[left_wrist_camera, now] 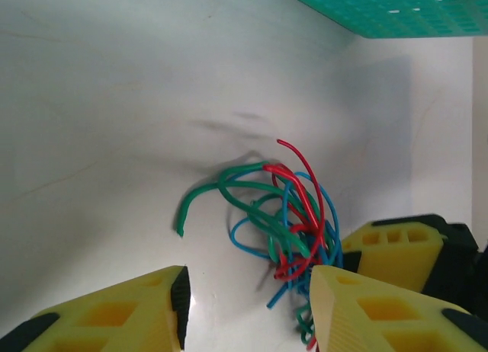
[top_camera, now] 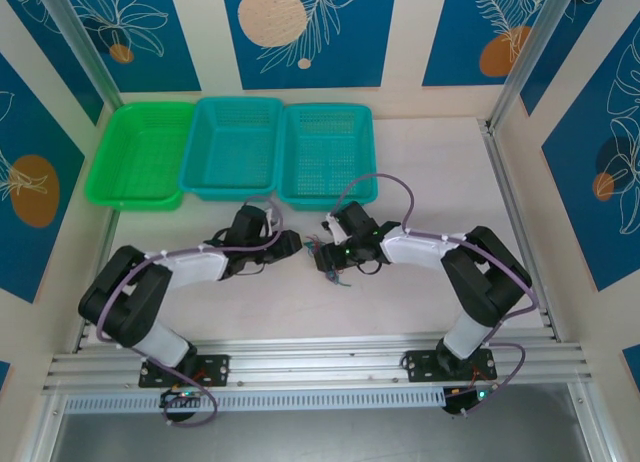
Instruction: Untangle the cables
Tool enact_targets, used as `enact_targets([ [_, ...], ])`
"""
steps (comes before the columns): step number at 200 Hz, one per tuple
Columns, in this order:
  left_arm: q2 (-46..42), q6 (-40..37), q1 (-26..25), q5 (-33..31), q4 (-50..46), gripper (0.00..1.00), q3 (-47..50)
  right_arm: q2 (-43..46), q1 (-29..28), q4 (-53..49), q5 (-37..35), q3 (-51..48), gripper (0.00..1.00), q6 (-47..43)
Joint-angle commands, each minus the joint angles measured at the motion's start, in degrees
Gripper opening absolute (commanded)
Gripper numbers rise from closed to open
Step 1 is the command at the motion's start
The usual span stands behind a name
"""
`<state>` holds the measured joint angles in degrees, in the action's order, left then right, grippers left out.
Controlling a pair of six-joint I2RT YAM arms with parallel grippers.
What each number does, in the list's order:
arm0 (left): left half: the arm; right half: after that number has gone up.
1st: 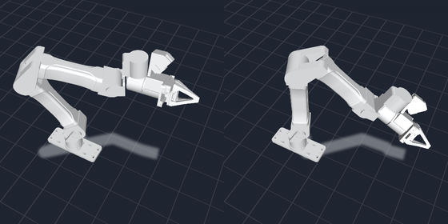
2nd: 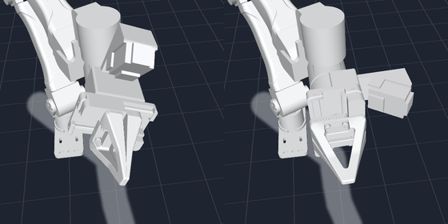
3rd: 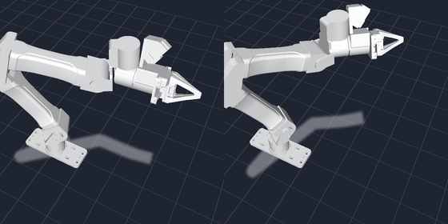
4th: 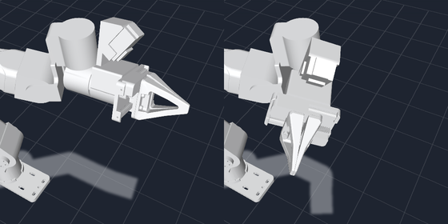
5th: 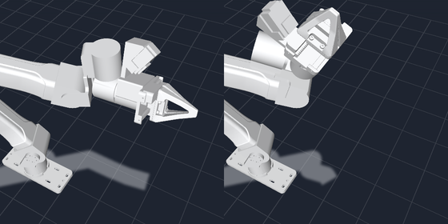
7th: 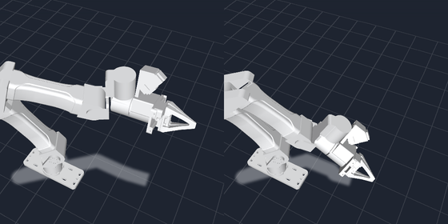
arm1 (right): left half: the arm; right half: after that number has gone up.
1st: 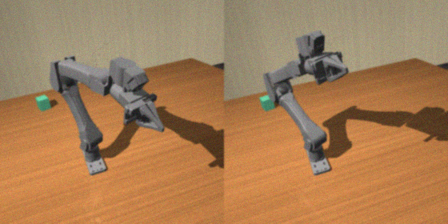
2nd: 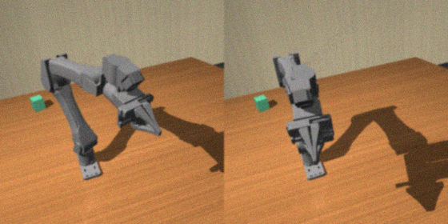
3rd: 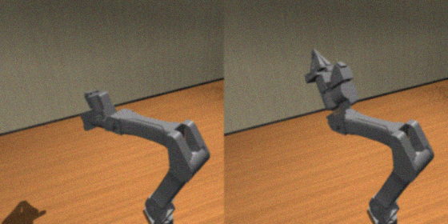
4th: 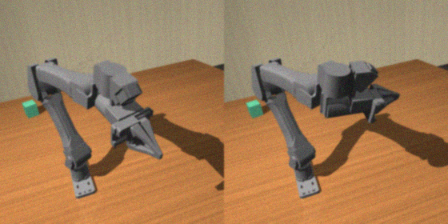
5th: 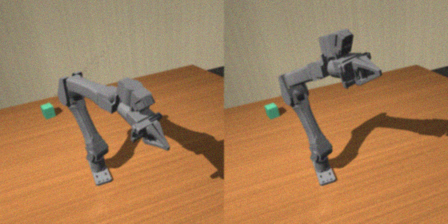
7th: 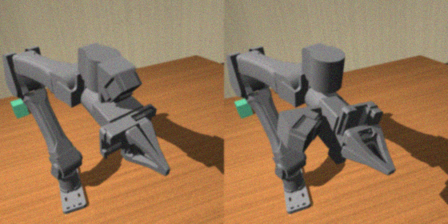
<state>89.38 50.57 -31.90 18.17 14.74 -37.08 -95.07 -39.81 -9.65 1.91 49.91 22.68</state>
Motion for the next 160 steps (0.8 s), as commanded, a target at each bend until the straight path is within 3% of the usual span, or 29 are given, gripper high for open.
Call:
enact_targets([
  [1,2.83,2.96,-0.56,-0.07,5.77,0.43,-2.07,-0.27,-0.53,1.92,1.03,1.68,0.48,-1.12],
  [29,6.18,3.89,-0.88,1.02,8.37,0.37,-2.96,-1.55,-0.62,1.76,2.0,2.36,0.44,-1.14],
  [79,7.78,4.18,-1.05,-0.49,6.41,0.0,-3.11,-3.51,-0.62,0.86,1.21,4.22,0.37,-0.82],
  [91,7.21,4.02,-1.02,-0.77,5.87,0.0,-3.0,-4.08,-0.7,0.47,0.5,4.57,0.39,-0.33],
  [105,6.72,3.69,-1.06,-0.53,5.82,0.0,-2.83,-5.02,-0.91,-0.06,-0.43,5.07,0.48,0.32],
  [116,6.6,3.16,-1.0,0.14,5.82,0.0,-2.98,-5.8,-0.96,-0.52,-1.44,5.58,0.48,0.9],
  [160,4.26,0.24,-0.95,1.46,2.83,0.0,-2.17,-6.88,-0.18,-2.05,-6.56,5.71,0.07,4.61],
])
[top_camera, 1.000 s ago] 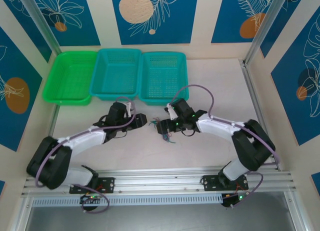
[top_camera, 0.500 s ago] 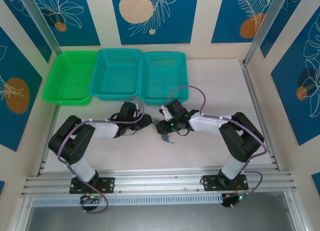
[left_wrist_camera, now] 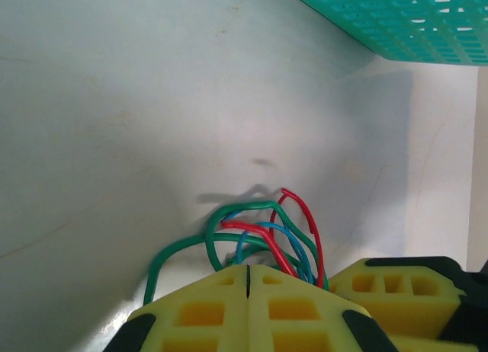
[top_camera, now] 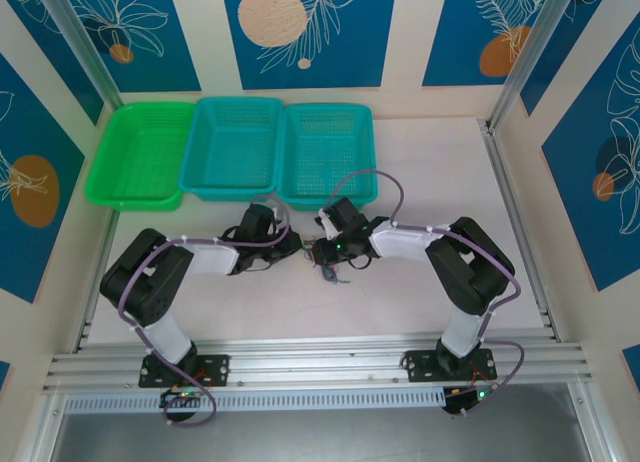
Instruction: Untangle the cables
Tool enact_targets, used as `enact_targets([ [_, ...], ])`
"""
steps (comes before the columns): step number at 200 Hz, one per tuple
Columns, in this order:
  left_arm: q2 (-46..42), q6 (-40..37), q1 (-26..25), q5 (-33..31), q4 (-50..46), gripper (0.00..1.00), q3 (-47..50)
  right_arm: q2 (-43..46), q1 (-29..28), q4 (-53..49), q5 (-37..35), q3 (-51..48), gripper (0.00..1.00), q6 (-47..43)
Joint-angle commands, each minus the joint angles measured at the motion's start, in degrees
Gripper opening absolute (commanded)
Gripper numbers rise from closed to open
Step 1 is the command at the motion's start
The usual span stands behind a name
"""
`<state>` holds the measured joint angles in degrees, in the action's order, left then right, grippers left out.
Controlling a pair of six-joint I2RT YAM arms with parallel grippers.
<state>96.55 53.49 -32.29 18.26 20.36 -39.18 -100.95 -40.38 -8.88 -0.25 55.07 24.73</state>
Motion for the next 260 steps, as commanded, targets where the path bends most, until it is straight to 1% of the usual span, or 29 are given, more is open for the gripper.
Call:
enact_targets([
  [1,-3.11,-2.82,-0.52,1.27,-3.05,0.0,0.0,-1.0,0.43,-2.85,-4.4,0.47,0.07,2.71],
  [14,-5.76,-4.03,-0.08,-0.99,-5.99,0.0,1.27,-0.36,1.45,-3.39,-4.83,-0.7,0.0,4.24],
  [33,-10.0,-5.33,1.45,-4.01,-9.48,0.0,4.01,1.29,4.08,-2.68,-3.22,-4.04,0.0,6.79],
  [54,-13.98,-5.85,4.33,-4.96,-11.44,0.0,7.57,3.64,8.29,0.01,0.5,-9.11,0.0,9.84],
  [97,-21.99,-7.51,9.75,-7.68,-16.24,0.0,12.9,8.33,19.12,10.05,11.93,-19.99,0.0,17.38],
  [114,-24.96,-7.66,11.59,-8.68,-17.56,0.0,14.35,9.16,21.55,10.57,12.91,-21.53,0.0,17.68],
  [129,-26.79,-8.18,11.86,-9.06,-17.41,0.0,14.99,9.36,21.43,9.64,13.21,-21.15,0.0,16.42],
  [152,-25.79,-9.53,11.0,-2.46,-10.66,0.0,15.28,8.42,17.56,6.75,13.84,-17.85,0.0,13.34],
  [165,-24.08,-10.72,8.53,1.5,-6.75,0.0,14.19,8.6,14.74,5.81,12.92,-16.23,0.0,12.97],
  [179,-22.08,-10.64,4.75,2.3,-5.25,0.0,11.8,9.13,12.58,6.46,13.25,-15.3,0.0,13.01],
  [180,-21.96,-10.53,4.42,2.26,-5.16,0.0,11.6,9.16,12.46,6.53,13.25,-15.23,0.0,13.03],
  [184,-21.25,-10.02,3.42,1.98,-4.67,0.08,10.93,9.25,11.94,6.64,13.26,-14.83,0.0,13.18],
  [194,-19.33,-7.81,1.3,1.26,-2.33,0.34,10.16,9.36,10.82,6.64,13.42,-13.94,0.0,13.25],
  [200,-18.13,-5.66,0.56,0.47,-0.58,0.46,10.0,9.28,10.16,6.54,13.52,-13.36,0.0,13.19],
  [208,-16.54,-2.22,0.14,-1.28,0.77,0.58,10.24,9.04,9.51,6.13,13.44,-12.49,0.0,13.15],
  [216,-15.03,0.4,-0.02,-2.91,2.11,0.65,10.63,8.76,9.07,5.86,13.27,-11.84,0.0,13.16],
  [223,-13.66,1.61,-0.06,-3.78,3.85,0.67,11.08,8.52,8.84,5.81,13.49,-11.5,0.0,13.2],
  [231,-12.24,2.96,-0.14,-4.17,6.41,0.66,11.61,8.37,8.63,5.81,13.98,-11.09,0.0,13.24],
  [235,-11.5,3.64,-0.3,-4.07,7.79,0.64,11.71,8.19,8.42,5.85,14.19,-10.92,0.0,13.32],
  [247,-9.45,5.44,-0.55,-3.02,12.24,0.52,11.78,8.05,7.8,5.98,14.72,-10.5,0.0,13.26],
  [260,-7.75,6.55,-0.76,-2.5,13.45,0.49,10.83,8.07,7.27,5.72,15.01,-10.05,0.0,13.26],
])
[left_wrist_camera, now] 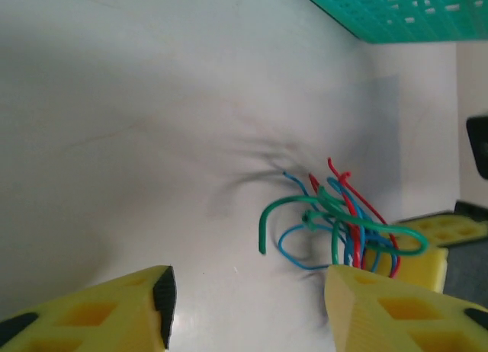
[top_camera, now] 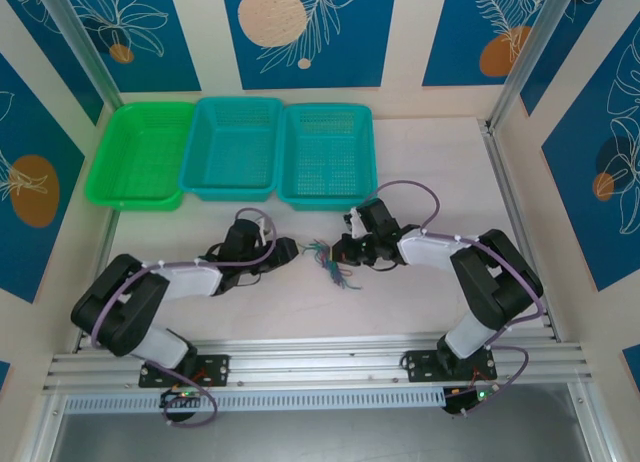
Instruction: Untangle the cables
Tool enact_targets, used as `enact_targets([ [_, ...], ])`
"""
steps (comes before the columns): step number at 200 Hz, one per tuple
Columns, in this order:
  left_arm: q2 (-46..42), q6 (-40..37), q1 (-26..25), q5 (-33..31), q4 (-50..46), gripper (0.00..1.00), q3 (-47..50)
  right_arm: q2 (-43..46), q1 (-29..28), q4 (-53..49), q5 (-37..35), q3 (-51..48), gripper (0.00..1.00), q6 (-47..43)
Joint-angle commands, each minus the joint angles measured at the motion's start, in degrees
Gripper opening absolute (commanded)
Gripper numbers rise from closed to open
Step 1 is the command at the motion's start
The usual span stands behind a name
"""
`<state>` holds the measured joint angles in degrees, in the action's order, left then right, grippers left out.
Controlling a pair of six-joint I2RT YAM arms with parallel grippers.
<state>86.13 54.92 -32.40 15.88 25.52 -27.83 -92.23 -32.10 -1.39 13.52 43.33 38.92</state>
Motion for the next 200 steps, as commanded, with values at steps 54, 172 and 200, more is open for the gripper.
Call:
enact_targets([
  [54,3.15,4.92,-0.83,-3.35,9.26,0.45,-1.43,-0.94,-3.06,-2.07,2.65,3.16,0.0,-2.07],
  [172,-5.58,-3.11,0.45,-6.88,-4.72,0.0,-2.6,2.03,8.01,3.25,2.2,-6.07,0.0,5.32],
  [200,-5.92,-7.62,-0.76,-3.07,-7.9,0.0,-5.86,-1.23,6.9,-0.79,6.6,-2.85,0.16,0.02],
])
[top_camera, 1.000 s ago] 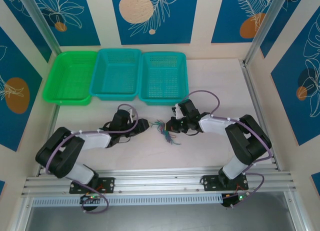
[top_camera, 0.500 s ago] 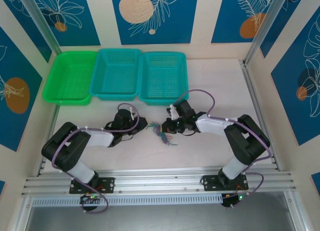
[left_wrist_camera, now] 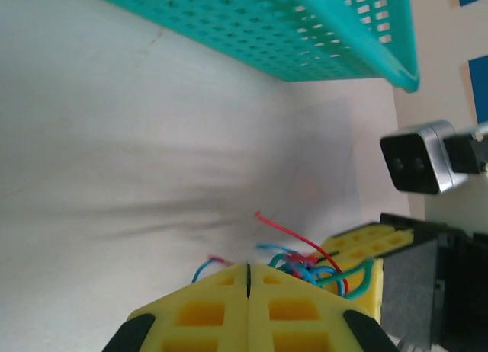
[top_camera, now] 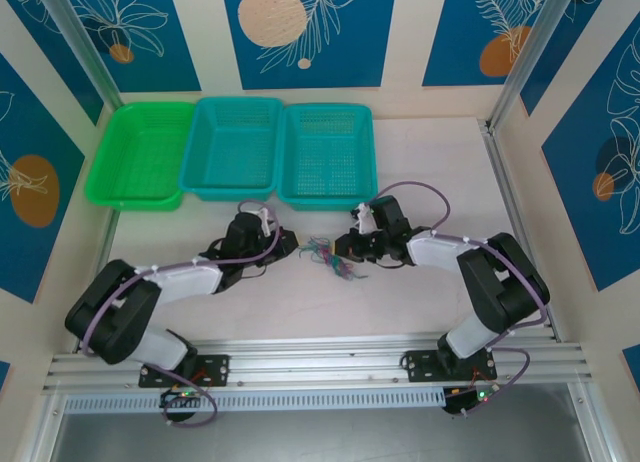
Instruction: Untangle the cables
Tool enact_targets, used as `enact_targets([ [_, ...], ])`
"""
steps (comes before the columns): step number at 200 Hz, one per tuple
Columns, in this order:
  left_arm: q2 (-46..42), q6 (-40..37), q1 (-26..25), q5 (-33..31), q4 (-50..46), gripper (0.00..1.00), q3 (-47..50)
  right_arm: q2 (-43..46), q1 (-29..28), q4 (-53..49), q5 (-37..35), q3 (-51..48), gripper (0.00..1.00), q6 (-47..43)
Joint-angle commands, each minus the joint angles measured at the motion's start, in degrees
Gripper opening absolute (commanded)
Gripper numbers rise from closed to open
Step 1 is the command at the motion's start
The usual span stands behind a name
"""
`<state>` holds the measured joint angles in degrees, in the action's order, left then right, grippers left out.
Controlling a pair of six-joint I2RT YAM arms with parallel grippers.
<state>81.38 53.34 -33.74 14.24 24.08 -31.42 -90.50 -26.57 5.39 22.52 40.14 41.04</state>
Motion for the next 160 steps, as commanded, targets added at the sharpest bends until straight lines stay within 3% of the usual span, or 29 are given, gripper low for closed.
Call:
enact_targets([
  [1,-1.07,-6.1,0.5,-1.25,-6.34,0.0,-2.35,-3.03,1.18,-7.71,-2.36,0.53,0.17,-2.28],
  [56,8.8,-5.84,-1.79,2.5,-2.82,0.0,-3.93,5.31,-2.77,-10.09,-6.47,3.12,0.39,-9.07],
  [92,10.48,-5.87,-2.03,2.98,-2.55,0.0,-3.89,8.61,-10.43,-13.52,-19.88,7.05,0.5,-25.53],
  [120,9.5,-6.49,-2.03,2.55,-3.56,0.0,-4.13,4.03,-14.43,-14.15,-24.96,11.82,0.54,-35.9],
  [160,8.21,-6.63,-1.98,1.78,-4.82,0.0,-3.78,-6.95,-16.2,-17.56,-26.8,19.09,0.49,-39.78],
])
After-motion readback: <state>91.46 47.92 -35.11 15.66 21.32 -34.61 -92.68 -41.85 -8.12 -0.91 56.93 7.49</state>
